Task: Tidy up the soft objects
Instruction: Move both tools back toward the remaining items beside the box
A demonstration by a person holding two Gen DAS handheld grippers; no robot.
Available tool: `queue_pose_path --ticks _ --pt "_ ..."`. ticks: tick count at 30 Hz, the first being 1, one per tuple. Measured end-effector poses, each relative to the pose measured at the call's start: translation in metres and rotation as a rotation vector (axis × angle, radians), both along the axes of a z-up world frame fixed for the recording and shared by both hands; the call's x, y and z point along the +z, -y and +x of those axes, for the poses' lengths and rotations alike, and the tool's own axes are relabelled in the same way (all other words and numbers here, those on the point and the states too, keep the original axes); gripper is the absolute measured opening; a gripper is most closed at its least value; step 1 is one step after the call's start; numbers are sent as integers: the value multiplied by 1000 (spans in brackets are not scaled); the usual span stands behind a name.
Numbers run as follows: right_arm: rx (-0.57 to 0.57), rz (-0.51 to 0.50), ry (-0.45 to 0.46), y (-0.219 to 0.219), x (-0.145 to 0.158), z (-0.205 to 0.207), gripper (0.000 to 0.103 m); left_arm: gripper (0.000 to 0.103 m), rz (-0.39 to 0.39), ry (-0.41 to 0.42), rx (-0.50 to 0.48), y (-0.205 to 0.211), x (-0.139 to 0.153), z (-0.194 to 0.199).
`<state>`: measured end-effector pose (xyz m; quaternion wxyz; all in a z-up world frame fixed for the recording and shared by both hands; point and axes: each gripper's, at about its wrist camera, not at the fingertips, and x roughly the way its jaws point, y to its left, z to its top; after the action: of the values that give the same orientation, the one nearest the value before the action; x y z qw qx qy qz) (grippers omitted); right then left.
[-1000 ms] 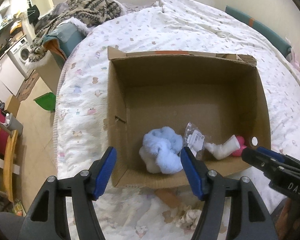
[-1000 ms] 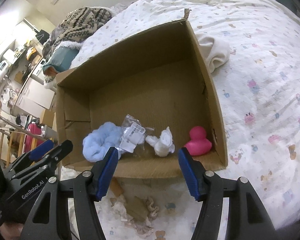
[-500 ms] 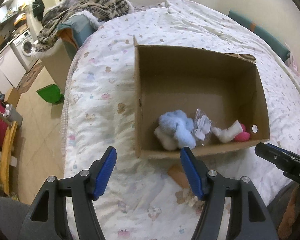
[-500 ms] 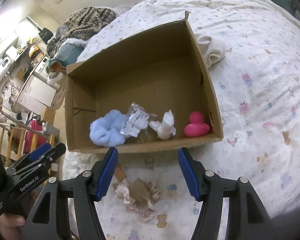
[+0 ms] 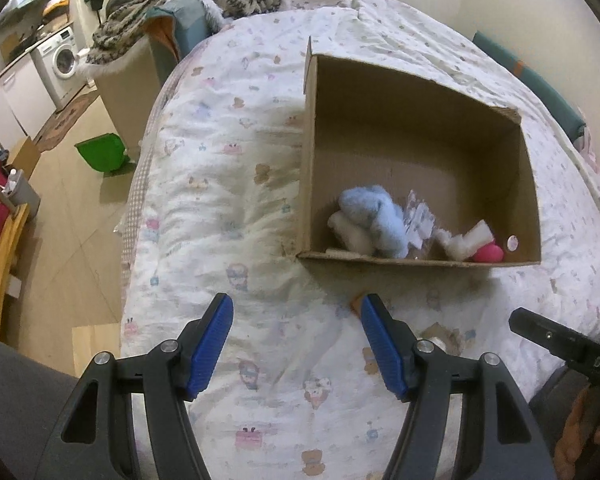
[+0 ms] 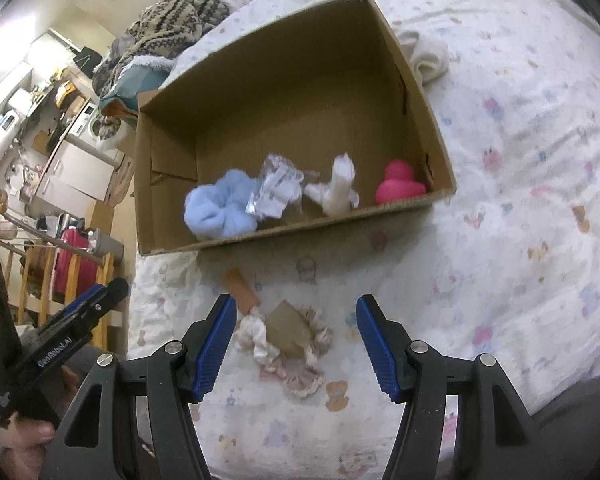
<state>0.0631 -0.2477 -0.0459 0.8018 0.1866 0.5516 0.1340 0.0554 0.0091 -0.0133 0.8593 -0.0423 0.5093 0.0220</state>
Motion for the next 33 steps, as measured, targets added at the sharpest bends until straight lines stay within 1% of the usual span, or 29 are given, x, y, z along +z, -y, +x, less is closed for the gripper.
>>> queue_pose_path --ticks 5,9,11,15,16,17,19,21,22,24,26,30,33 --pt "-17 29 -53 1 -14 3 66 63 -26 -12 46 -9 -8 6" --pt "7 31 -108 -8 -29 7 66 63 -55 -34 64 -13 -14 11" --pt "13 17 -140 -11 -38 9 66 63 -64 -49 61 -11 -17 13" --pt "-17 60 -218 -9 -59 19 66 63 -69 -61 42 -6 -19 13" --pt "-15 59 -217 -10 -60 22 64 63 -68 -62 38 -5 -19 13" --pt "-8 57 -201 -12 -58 25 54 63 -67 -62 33 -3 -19 13" --pt "26 81 -163 -19 -50 28 44 63 -69 -63 32 -2 -19 14" --pt "45 148 -162 -23 -50 29 44 63 -70 -64 34 -2 -20 14" --pt "48 150 -172 -25 -51 30 44 63 -70 -66 34 -1 -20 14" --pt "48 117 -205 -29 -61 32 44 63 -73 -77 31 0 -23 14" --pt "53 107 -245 -34 -72 34 43 63 -72 -88 26 2 -26 15" --pt "68 116 -277 -41 -80 35 43 63 -61 -89 9 6 -27 15" --pt "93 79 -275 -48 -82 33 43 63 -57 -92 1 8 -28 15"
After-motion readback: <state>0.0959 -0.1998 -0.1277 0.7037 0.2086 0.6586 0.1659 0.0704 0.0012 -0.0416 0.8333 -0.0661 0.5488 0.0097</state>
